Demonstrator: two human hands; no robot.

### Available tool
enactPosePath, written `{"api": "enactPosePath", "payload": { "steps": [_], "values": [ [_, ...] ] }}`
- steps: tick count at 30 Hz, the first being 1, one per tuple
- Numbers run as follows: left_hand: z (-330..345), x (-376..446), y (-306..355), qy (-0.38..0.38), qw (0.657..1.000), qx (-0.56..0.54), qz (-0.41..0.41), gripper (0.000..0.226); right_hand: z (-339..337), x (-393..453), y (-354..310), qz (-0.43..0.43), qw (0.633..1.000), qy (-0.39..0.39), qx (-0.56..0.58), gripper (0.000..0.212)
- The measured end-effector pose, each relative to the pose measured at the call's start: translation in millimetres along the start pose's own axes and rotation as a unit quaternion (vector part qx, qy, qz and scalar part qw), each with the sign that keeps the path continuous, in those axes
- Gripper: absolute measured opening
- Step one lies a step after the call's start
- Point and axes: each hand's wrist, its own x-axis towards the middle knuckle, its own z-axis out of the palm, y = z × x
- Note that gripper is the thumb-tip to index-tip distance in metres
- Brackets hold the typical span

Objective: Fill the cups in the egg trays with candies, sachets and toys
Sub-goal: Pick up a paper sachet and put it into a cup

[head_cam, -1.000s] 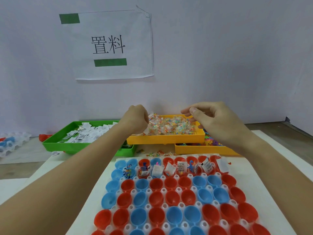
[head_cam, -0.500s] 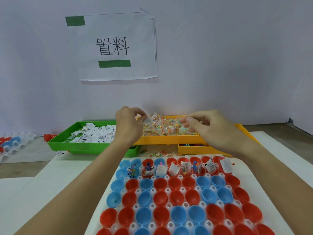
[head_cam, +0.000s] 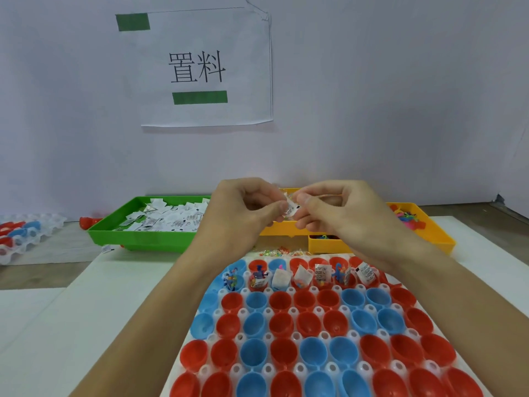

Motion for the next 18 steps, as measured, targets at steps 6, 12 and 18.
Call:
{"api": "enactPosePath", "payload": {
  "steps": [6,12,18],
  "values": [
    [2,0,1,-0.015,0.999,-0.022,-0.033,0.019,-1,-3,-2,-0.027,0.999,0.019,-0.028,0.015],
    [-5,1,2,-0.052,0.996,0.035,-0.062,0.007,3,-3,-1,-0.040,0.996,-0.001,-0.078,0.013],
    [-35,4,-7,-0.152,0.960,0.205,-0.117,0.012,-1,-1,0,-0.043,0.992,0.001,-0.116,0.014]
  ]
}}
